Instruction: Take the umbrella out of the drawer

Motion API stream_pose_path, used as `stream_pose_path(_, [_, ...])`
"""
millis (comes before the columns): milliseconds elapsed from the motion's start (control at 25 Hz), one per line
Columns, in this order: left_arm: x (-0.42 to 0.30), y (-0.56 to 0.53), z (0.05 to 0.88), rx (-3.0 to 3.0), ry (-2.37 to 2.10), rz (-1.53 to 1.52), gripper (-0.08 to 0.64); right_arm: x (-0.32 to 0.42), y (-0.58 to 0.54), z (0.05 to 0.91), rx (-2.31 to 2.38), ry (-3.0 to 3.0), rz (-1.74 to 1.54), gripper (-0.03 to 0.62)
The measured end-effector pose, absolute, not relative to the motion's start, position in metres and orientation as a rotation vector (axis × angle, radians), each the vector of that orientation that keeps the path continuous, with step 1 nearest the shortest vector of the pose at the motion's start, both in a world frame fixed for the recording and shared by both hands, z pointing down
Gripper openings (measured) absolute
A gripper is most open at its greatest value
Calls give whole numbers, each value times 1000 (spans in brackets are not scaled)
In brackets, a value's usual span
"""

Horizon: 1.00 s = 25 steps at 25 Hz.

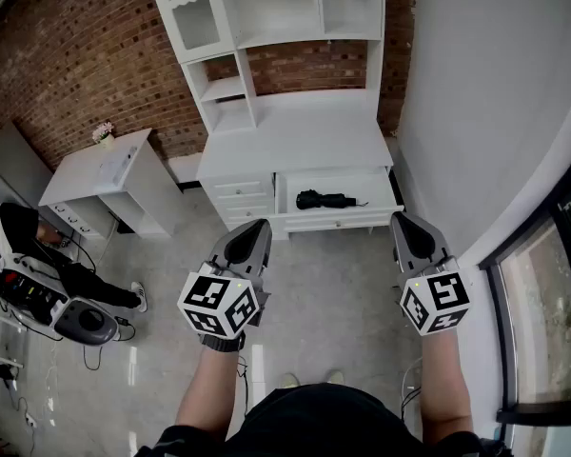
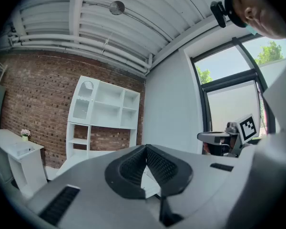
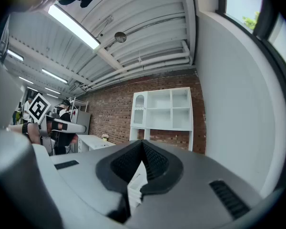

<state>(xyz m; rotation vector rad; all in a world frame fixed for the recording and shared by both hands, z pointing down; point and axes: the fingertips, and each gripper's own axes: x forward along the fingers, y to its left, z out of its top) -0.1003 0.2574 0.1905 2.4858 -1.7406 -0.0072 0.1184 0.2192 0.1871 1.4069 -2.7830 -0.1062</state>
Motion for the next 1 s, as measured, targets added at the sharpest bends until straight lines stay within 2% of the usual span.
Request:
stream_pose_path(640, [-55, 234, 200, 2534, -1678, 30, 8, 158, 199, 192, 1424, -2841, -52, 5])
stream_pose_path(1000, [-67, 200, 206, 2547, -1650, 13, 8, 148, 173, 194, 1455, -2833, -59, 5])
